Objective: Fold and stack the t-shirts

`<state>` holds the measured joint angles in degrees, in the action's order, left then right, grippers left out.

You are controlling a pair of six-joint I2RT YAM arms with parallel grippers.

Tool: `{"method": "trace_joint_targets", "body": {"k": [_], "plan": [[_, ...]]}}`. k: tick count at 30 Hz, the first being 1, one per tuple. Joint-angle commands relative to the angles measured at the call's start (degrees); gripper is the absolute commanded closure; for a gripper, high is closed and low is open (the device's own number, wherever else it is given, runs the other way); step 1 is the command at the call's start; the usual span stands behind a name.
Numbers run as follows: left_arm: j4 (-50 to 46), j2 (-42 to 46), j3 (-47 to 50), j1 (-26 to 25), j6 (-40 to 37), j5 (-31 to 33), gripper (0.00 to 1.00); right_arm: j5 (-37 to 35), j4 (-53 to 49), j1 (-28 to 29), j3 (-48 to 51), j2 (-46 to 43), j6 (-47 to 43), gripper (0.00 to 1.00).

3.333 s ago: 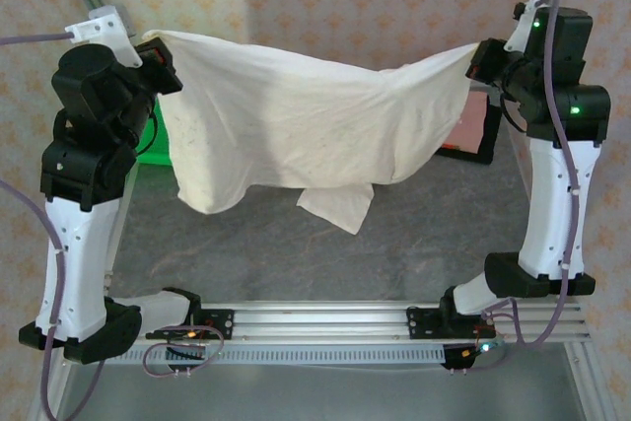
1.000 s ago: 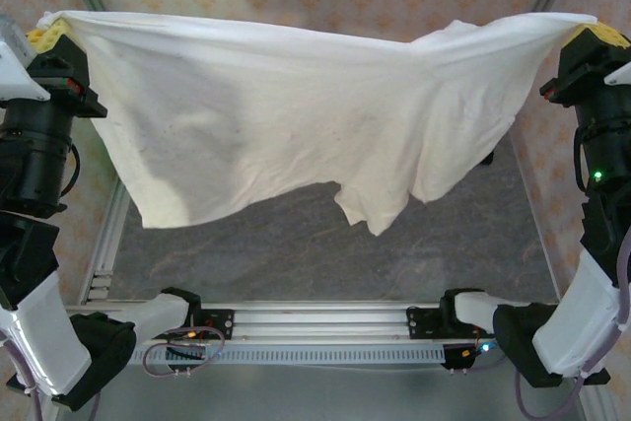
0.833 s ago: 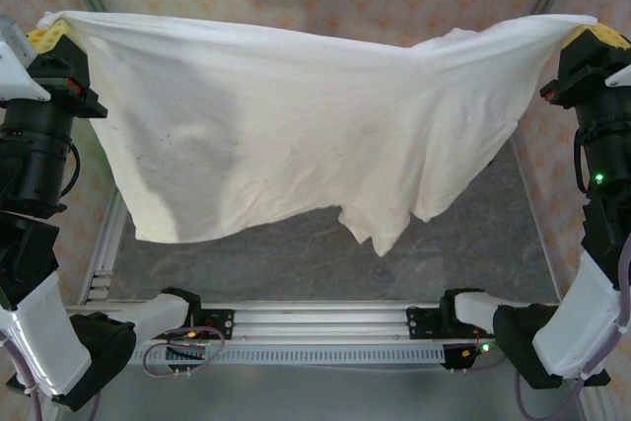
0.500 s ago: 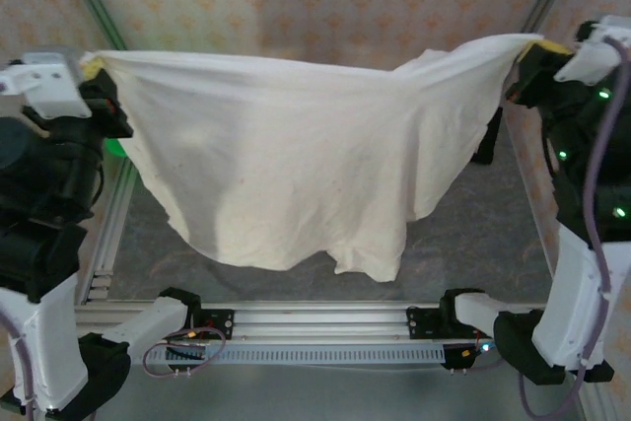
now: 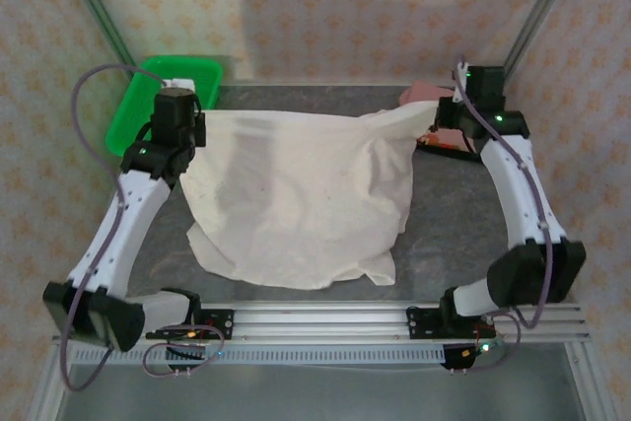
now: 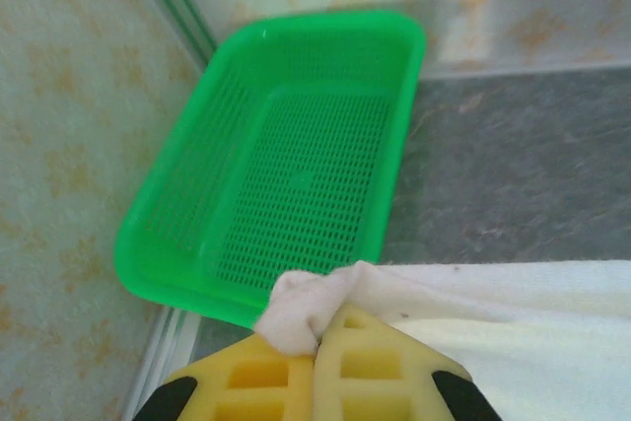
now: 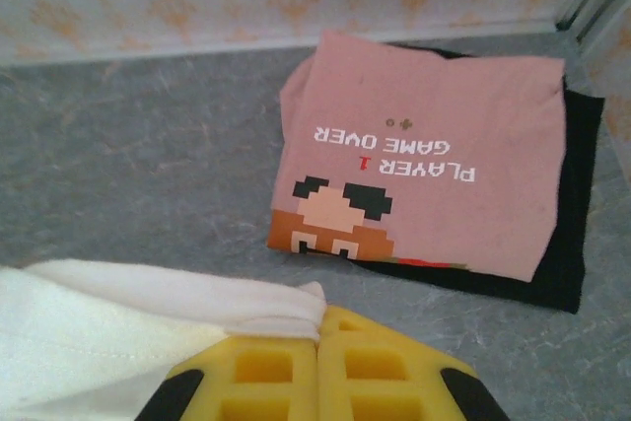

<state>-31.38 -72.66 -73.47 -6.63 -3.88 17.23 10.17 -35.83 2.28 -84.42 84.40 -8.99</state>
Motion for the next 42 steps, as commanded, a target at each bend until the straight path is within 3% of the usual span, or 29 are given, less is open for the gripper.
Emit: {"method": "trace_joint_targets", "body": {"k": [1,8,15,22,42], "plan": [[6.0,-6.5,0.2,2.5,1.9,3.9,1.00,-5.4,7.2,1.6,-1.9,6.2,-3.1,1.00],[2.6,-23.6,-7.3,2.9,3.4,6.5,1.00,-12.7,5.5,6.2,-13.8,23.8,-3.9,1.00],[2.2,-30.6,-11.5,2.9,6.4,7.3,1.00,-19.2,6.2,8.7,-17.9,28.6,-3.7,1.00],[3.3,-28.2,-10.6,4.1,6.4,6.9,1.00,-20.9,10.2,9.5,-11.9,21.9,-3.6,1.00],[6.9,-17.2,2.0,6.6,6.3,2.9,1.00,-15.8,11.6,9.5,17.8,-3.4,2.8,1.00]]}}
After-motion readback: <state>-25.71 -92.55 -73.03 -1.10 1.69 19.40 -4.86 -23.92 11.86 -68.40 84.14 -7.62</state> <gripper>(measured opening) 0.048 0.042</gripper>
